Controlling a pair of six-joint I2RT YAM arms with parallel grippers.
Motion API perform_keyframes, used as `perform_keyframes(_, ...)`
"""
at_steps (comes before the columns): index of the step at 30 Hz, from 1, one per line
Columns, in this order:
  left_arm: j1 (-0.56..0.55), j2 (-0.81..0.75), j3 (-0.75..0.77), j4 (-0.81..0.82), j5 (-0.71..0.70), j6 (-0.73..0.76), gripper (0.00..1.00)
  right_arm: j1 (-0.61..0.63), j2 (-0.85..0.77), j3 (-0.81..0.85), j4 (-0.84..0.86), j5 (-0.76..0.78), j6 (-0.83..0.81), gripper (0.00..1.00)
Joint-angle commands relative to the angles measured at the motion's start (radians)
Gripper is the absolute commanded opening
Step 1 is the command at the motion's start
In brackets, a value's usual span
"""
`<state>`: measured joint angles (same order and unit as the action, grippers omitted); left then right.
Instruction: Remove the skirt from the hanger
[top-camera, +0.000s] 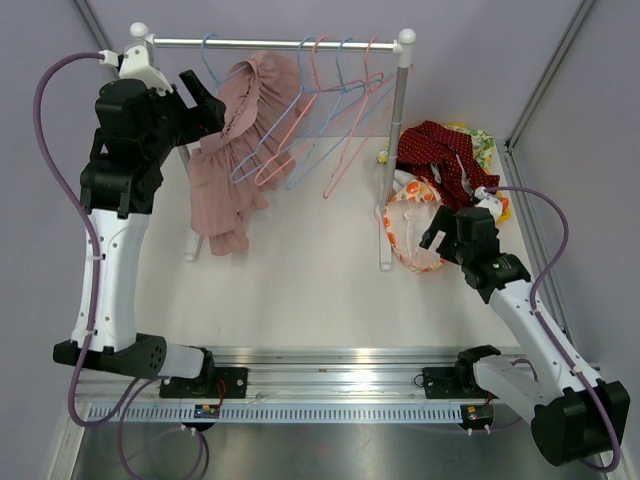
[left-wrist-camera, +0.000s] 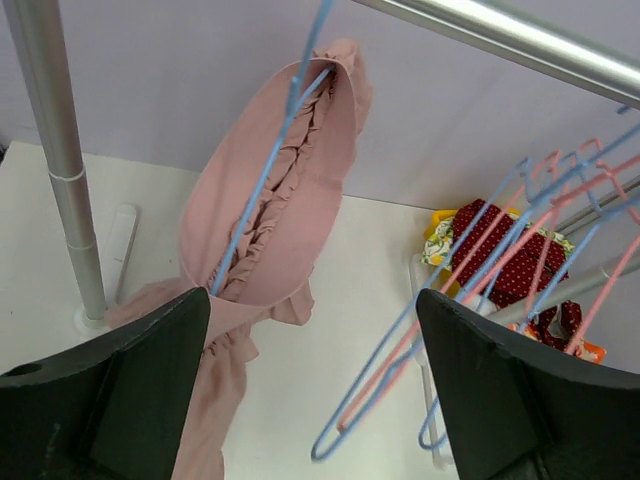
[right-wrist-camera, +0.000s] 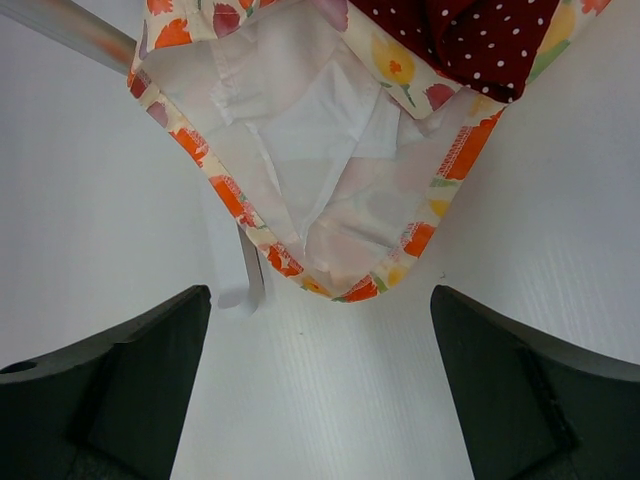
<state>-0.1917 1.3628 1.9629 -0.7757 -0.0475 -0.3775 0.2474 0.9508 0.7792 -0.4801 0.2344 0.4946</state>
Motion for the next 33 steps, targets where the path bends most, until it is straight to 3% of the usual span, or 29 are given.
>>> perform_keyframes(1,0.060,0.054,-0.002,0.108,0.126,0.025,0.86,0.007,0.005,0.006,0.020,-0.023,0.009,1.00)
perform_keyframes(7,0.087,0.209,0.045,0.200,0.208,0.031,0.79,0.007,0.025,0.002,0.031,-0.026,0.007,0.99)
perform_keyframes(11,0.089,0.335,0.143,0.174,0.241,0.019,0.52,0.007,0.046,0.006,0.040,-0.020,0.002,0.99)
perform_keyframes(12,0.089,0.363,0.155,0.170,0.242,0.012,0.28,0.009,0.049,0.008,0.043,-0.018,0.004,0.99)
perform_keyframes(13,0.089,0.372,0.162,0.171,0.239,0.009,0.17,0.007,0.051,0.008,0.043,-0.018,0.004,1.00)
perform_keyframes(16,0.089,0.360,0.172,0.174,0.210,-0.004,0.00,0.007,0.055,0.009,0.046,-0.017,0.001,1.00)
perform_keyframes(20,0.089,0.308,0.169,0.182,0.204,-0.005,0.00,0.007,0.051,0.011,0.043,-0.020,0.001,1.00)
perform_keyframes(28,0.086,0.228,0.344,0.062,0.222,-0.017,0.00,0.015,0.005,0.130,0.011,-0.098,-0.022,0.99)
perform_keyframes(30,0.083,0.176,0.338,0.070,0.227,-0.029,0.00,0.053,-0.021,0.167,0.046,-0.200,-0.048,1.00)
perform_keyframes(33,0.078,0.110,0.291,0.076,0.219,-0.041,0.00,0.199,-0.020,0.288,0.029,-0.178,-0.089,0.99)
